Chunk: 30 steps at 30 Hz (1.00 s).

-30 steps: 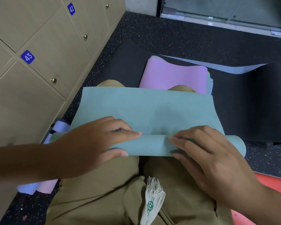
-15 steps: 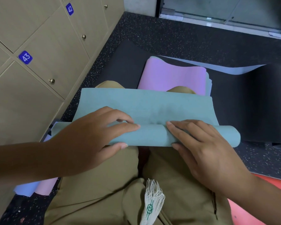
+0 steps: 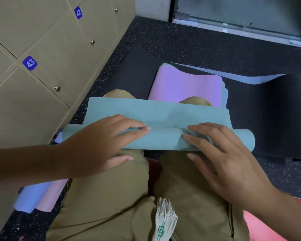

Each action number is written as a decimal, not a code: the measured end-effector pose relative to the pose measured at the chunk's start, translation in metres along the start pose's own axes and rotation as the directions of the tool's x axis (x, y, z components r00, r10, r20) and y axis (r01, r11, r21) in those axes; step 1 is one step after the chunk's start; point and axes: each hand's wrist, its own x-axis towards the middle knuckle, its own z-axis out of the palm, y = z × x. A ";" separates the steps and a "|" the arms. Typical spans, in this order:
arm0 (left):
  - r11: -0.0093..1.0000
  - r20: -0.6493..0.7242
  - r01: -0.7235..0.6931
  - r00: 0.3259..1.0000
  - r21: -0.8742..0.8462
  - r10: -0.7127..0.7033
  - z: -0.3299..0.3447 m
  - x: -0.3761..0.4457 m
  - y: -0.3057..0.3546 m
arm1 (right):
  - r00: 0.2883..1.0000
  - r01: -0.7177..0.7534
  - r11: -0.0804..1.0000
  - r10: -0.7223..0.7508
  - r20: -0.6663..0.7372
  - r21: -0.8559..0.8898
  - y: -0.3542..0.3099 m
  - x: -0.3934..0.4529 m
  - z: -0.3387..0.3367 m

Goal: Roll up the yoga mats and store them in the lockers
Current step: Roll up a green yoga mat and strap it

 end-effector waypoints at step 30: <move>0.994 -0.150 0.098 0.985 0.052 -0.089 0.020 0.028 -0.016 | 0.981 -0.181 0.984 0.181 -0.074 0.006 0.022 0.029 0.032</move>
